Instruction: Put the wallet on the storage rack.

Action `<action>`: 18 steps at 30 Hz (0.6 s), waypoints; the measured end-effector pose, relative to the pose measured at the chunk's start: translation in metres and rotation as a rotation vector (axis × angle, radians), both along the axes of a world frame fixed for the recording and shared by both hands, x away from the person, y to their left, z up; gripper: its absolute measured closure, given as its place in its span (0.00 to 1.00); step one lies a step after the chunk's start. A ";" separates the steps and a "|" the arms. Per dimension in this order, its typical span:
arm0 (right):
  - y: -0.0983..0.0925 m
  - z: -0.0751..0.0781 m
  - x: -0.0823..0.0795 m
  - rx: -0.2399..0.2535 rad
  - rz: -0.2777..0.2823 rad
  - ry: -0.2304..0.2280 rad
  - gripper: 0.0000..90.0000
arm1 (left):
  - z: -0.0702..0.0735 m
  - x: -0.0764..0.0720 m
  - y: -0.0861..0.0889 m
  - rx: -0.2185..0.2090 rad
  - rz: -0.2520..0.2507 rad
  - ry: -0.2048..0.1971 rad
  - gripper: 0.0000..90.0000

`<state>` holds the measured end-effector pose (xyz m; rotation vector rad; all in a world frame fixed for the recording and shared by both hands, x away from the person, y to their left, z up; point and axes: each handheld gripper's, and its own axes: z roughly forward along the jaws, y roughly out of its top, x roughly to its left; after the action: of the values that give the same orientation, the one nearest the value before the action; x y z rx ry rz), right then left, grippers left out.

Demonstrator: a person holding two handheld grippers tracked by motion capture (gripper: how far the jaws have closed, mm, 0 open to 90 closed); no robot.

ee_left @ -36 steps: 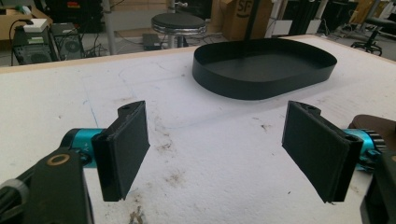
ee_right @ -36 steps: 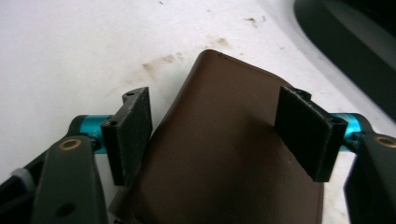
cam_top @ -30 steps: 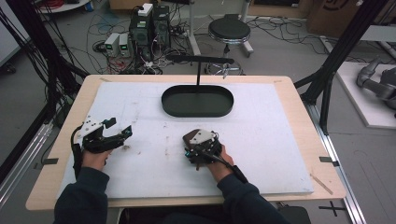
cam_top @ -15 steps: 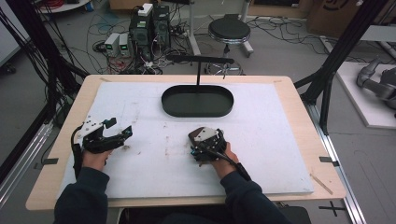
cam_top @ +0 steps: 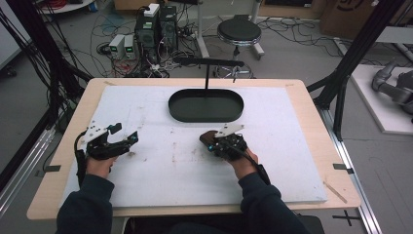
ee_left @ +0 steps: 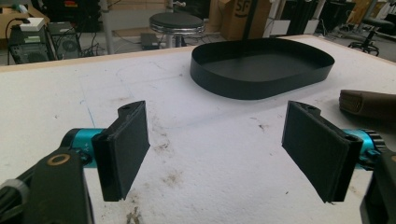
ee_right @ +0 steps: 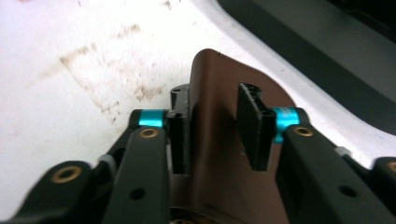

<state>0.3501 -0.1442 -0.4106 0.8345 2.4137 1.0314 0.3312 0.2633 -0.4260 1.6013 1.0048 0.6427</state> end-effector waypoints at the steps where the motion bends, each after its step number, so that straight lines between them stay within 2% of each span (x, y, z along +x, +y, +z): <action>1: -0.005 0.003 0.001 0.032 -0.006 0.008 0.82 | 0.000 0.000 0.000 0.002 -0.001 0.001 0.26; 4: -0.011 0.006 0.003 0.068 -0.012 0.017 0.85 | 0.000 0.000 0.000 0.004 -0.001 0.000 0.26; 8: -0.026 0.013 0.007 0.164 -0.027 0.049 0.88 | 0.000 0.000 0.000 0.003 0.002 0.002 0.26; 9: -0.034 0.015 0.009 0.208 -0.051 0.065 0.88 | 0.000 0.000 0.000 0.003 0.001 0.003 0.26; 10: -0.034 0.015 0.009 0.208 -0.051 0.065 0.88 | 0.000 0.000 0.000 0.003 -0.001 0.001 0.26; 12: -0.042 0.014 0.012 0.244 -0.096 0.082 0.88 | 0.000 0.000 0.000 0.004 -0.001 0.001 0.26; 13: -0.052 0.013 0.017 0.296 -0.140 0.099 0.88 | 0.000 0.000 0.000 0.006 0.000 0.000 0.26; 14: -0.052 0.013 0.017 0.296 -0.140 0.099 0.88 | 0.000 0.000 0.000 0.006 0.000 0.000 0.26; 15: -0.057 0.013 0.018 0.310 -0.159 0.096 0.88 | 0.000 0.000 0.000 0.006 0.002 -0.001 0.26; 18: -0.066 0.015 0.019 0.307 -0.212 0.065 0.87 | 0.000 0.000 0.000 0.007 -0.001 0.001 0.26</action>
<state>0.3688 -0.2103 -0.3954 1.2147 2.1881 1.3252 0.3311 0.2631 -0.4257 1.6077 1.0036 0.6460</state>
